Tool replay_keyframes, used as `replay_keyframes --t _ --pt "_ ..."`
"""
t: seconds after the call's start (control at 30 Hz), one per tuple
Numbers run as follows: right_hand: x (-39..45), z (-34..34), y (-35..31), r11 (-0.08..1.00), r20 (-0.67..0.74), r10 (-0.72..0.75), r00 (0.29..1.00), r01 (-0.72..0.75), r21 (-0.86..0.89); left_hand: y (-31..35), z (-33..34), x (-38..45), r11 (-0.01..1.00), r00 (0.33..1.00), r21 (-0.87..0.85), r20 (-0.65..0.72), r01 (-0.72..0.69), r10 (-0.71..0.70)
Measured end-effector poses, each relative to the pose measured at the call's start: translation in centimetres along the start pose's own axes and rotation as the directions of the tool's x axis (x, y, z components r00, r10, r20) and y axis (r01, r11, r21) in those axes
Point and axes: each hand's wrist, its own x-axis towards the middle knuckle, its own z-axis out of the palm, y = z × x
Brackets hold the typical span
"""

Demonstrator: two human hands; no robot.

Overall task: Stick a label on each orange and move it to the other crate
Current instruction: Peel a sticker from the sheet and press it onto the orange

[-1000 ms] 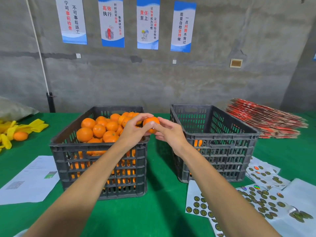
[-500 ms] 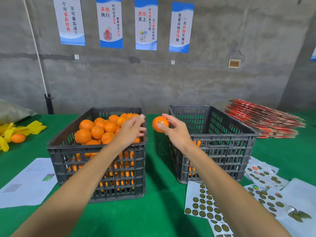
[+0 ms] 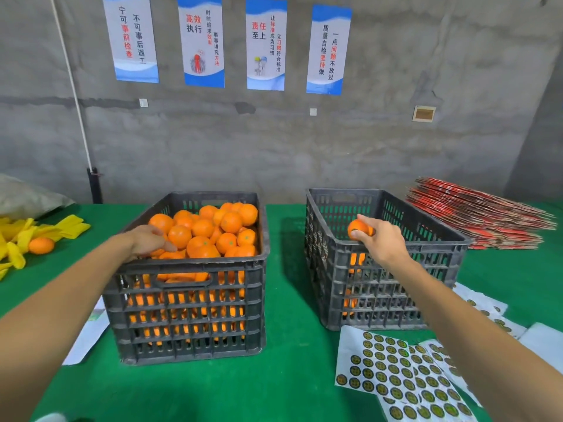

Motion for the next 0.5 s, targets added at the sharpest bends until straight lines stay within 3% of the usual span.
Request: replay_keyframes --t 0.2,0.27,0.4,0.5 --pt "0.5 0.0 0.6 0.990 0.030 -0.039 0.999 0.043 -0.136 -0.2 0.4 1.0 0.975 0.991 0.221 -0.137 0.037 -0.006" --pt "0.0 -0.1 0.9 0.991 0.009 -0.064 0.998 0.065 -0.119 -0.1 0.5 0.7 0.955 0.998 0.297 -0.066 0.026 -0.006" --pt "-2.1 0.2 1.5 0.973 -0.109 -0.226 0.968 0.228 0.013 -0.6 0.2 0.9 0.881 0.977 0.449 0.204 -0.148 0.060" --pt "-4.0 1.3 2.7 0.894 -0.193 -0.439 0.877 0.406 -0.188 -0.9 0.3 1.3 0.872 0.983 0.469 0.167 -0.143 0.071"
